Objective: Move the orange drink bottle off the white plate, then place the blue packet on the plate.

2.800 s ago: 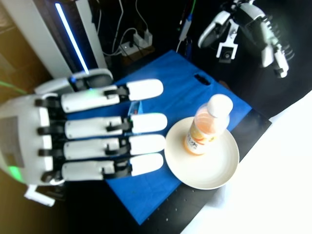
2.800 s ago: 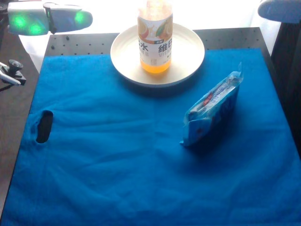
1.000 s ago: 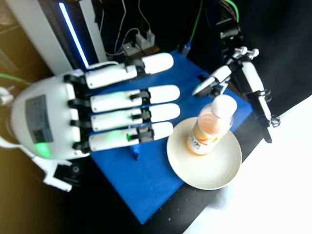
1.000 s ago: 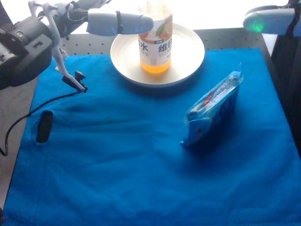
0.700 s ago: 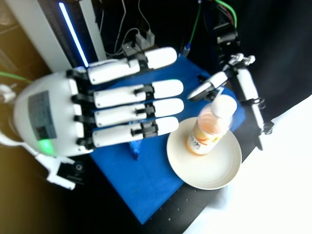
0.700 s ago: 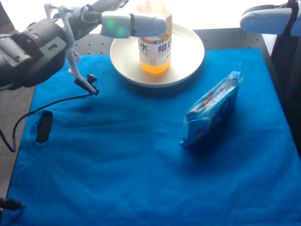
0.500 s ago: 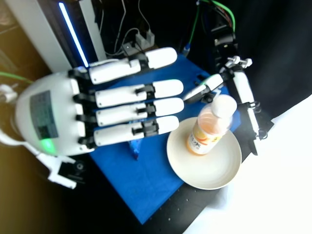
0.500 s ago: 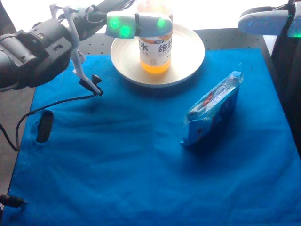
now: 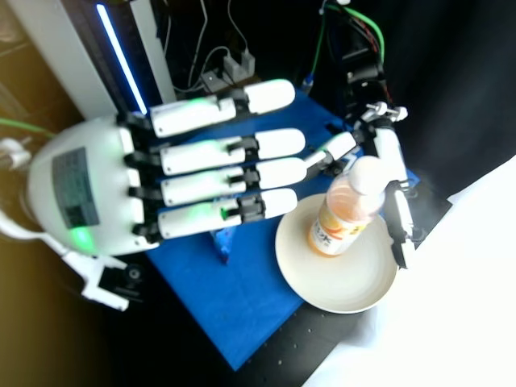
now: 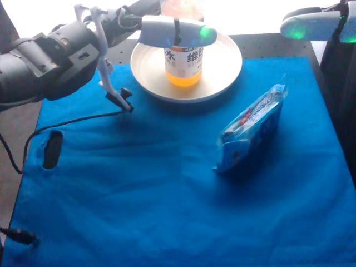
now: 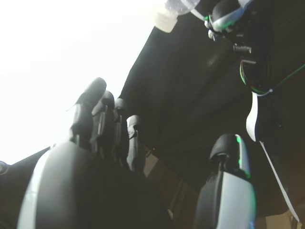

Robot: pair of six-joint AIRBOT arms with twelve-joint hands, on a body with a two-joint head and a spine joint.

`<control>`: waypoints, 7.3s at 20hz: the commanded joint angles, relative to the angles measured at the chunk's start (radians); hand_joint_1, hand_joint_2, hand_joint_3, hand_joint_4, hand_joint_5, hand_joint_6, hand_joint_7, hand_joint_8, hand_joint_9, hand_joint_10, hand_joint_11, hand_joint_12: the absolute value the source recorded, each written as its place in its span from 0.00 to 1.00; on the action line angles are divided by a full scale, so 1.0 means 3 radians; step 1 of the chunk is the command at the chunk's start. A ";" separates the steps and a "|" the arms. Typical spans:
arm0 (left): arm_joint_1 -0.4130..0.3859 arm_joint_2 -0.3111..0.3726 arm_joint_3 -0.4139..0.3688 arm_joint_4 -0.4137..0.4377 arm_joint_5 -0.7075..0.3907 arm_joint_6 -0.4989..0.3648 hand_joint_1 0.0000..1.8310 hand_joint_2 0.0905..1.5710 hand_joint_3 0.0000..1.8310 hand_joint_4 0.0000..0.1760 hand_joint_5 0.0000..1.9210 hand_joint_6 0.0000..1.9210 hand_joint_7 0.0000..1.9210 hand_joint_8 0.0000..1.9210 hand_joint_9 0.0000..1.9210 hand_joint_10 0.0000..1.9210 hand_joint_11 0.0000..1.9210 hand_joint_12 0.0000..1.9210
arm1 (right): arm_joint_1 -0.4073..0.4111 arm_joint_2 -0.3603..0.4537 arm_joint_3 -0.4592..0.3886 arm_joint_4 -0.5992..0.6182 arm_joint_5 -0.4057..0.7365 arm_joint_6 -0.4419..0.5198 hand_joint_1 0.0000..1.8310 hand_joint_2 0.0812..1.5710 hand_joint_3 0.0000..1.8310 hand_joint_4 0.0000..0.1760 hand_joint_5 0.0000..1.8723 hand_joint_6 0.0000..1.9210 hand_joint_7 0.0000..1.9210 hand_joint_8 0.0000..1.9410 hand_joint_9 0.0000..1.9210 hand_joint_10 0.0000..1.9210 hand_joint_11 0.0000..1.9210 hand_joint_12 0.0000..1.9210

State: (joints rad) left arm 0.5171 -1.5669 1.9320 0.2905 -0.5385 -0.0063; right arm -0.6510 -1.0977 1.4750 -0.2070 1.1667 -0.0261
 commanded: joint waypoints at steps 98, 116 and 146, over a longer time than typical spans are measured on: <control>0.0889 0.1143 -0.1301 0.0254 -0.1764 -0.0623 0.59 0.57 0.00 0.00 0.30 0.00 0.35 0.00 0.37 0.00 0.11 0.64 | 0.0067 -0.0055 -0.0048 0.0129 0.0384 0.0035 0.43 0.58 0.00 0.48 0.15 0.00 0.14 0.00 0.11 0.00 0.00 0.26; 0.0990 0.1380 -0.1402 0.0276 -0.1735 -0.0621 0.43 0.45 0.00 1.00 0.00 0.00 0.00 0.00 0.00 0.00 0.00 0.00 | 0.0067 -0.0020 -0.0067 0.0128 0.0400 0.0035 0.38 0.53 0.00 0.68 0.11 0.00 0.10 0.00 0.07 0.00 0.00 0.25; 0.1178 0.1919 -0.1517 -0.0677 -0.1795 0.0159 0.37 0.38 0.00 1.00 0.00 0.00 0.00 0.00 0.00 0.00 0.00 0.00 | 0.0669 -0.0171 0.0381 -0.3311 -0.1435 0.1776 0.32 0.38 0.01 0.58 0.13 0.00 0.14 0.00 0.12 0.00 0.02 0.36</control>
State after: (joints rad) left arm 0.8799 -1.0027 1.4742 0.1410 -0.9653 0.0498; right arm -0.4644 -1.1454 1.5909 -1.2621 0.7021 0.4992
